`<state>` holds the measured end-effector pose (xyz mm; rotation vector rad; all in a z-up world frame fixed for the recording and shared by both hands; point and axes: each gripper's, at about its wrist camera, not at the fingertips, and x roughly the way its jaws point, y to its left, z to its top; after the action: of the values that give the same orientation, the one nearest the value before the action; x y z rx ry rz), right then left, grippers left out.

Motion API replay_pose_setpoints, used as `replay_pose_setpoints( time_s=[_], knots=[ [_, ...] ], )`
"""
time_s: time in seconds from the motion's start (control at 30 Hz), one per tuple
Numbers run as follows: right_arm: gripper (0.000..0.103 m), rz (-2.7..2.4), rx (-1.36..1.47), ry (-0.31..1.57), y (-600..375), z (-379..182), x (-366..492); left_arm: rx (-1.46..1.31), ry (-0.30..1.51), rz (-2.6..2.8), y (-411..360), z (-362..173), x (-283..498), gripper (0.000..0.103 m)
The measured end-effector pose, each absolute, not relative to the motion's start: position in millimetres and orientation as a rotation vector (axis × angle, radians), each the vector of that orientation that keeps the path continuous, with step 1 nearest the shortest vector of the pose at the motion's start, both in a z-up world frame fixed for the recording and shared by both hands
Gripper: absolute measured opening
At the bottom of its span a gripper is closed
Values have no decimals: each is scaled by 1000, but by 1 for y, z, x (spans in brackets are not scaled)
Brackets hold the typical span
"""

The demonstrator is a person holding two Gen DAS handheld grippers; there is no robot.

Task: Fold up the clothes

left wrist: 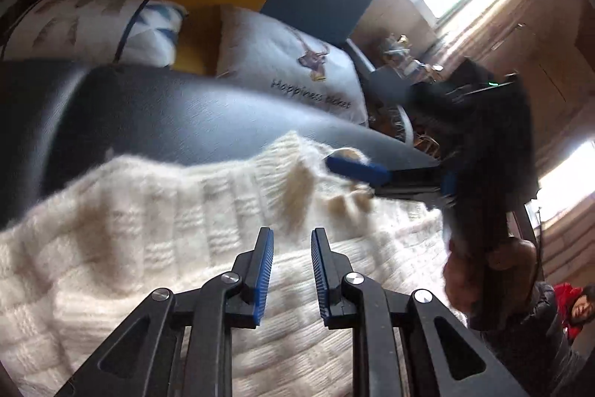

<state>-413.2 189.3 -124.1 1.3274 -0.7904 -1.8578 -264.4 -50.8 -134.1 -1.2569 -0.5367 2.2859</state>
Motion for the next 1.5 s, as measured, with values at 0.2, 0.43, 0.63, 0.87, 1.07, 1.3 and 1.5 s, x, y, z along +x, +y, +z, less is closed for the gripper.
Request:
replay_pose_setpoints(
  time_s=[0.2,0.43,0.63,0.87,1.07,1.3,1.5],
  knots=[
    [103,-1737,1267,-813,154,-128,-435,-1305,-431,2242,-29,-146,-273,21],
    [103,-1861,1309,-810,159,-136,-449,-1342,-488,2215,-33,-155,-276,20],
    [103,-1947,1308,-710,199,-106,-393,-1276,-654,2242,-58,-131,-257,21],
    [103,-2184,1372,-509,245,-98,-290,-1252,-611,2381,-86,-111,-199,21],
    [103,-2376,1449,-379,255,-117,-256,-1288,-643,2370,-98,-124,-173,21],
    [103,-2613,1462,-24,232,-137,-254,-1346,-655,2420,-101,-144,-193,21],
    [103,-2645,1407,-53,238,-138,-249,-1300,-887,2351,-118,-144,-163,26]
  ],
)
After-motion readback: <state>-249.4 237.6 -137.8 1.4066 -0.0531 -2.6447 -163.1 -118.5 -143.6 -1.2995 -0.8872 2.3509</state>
